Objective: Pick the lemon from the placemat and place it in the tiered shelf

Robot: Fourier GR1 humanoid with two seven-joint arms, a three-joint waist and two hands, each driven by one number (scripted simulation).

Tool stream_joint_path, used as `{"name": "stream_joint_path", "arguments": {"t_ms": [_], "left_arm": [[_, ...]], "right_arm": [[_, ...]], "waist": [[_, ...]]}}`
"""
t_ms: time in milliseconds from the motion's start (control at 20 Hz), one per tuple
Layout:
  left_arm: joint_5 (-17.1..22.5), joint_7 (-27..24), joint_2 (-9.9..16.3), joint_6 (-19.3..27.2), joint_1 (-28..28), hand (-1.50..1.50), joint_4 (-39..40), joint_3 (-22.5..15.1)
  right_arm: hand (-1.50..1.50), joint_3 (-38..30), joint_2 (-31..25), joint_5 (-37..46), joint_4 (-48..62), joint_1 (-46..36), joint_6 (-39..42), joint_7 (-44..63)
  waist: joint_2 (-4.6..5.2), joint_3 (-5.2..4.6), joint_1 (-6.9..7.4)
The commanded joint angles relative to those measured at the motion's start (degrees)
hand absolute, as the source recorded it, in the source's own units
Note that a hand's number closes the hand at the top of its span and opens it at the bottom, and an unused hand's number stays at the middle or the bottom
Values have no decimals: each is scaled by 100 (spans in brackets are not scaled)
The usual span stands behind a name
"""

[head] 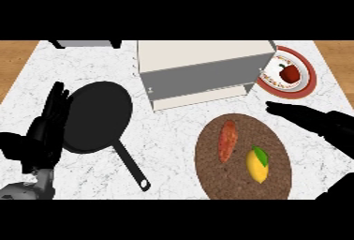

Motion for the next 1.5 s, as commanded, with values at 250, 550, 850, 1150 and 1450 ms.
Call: {"name": "stream_joint_path", "arguments": {"t_ms": [250, 550, 850, 1150, 1450], "left_arm": [[-84, 305, 66, -243, -122, 0, -157, 97], [-177, 113, -217, -148, -180, 0, 24, 119], [-82, -104, -222, -546, 301, 0, -111, 363], [-283, 193, -281, -687, 361, 0, -441, 610], [-403, 285, -441, -861, -440, 0, 409, 833]], "right_arm": [[-150, 1296, 736, 1849, -787, 35, -246, 1907], [-150, 1965, 891, 3301, -276, -204, -128, 2259], [-150, 1960, 1183, 4035, 13, 288, -171, 2328], [-150, 1409, 1337, 4265, 105, 715, -114, 1503], [-150, 1237, 1525, 4617, 645, 772, -94, 907]], "waist": [[41, 14, 108], [58, 15, 132], [44, 16, 90], [41, 17, 82], [48, 16, 55]]}}
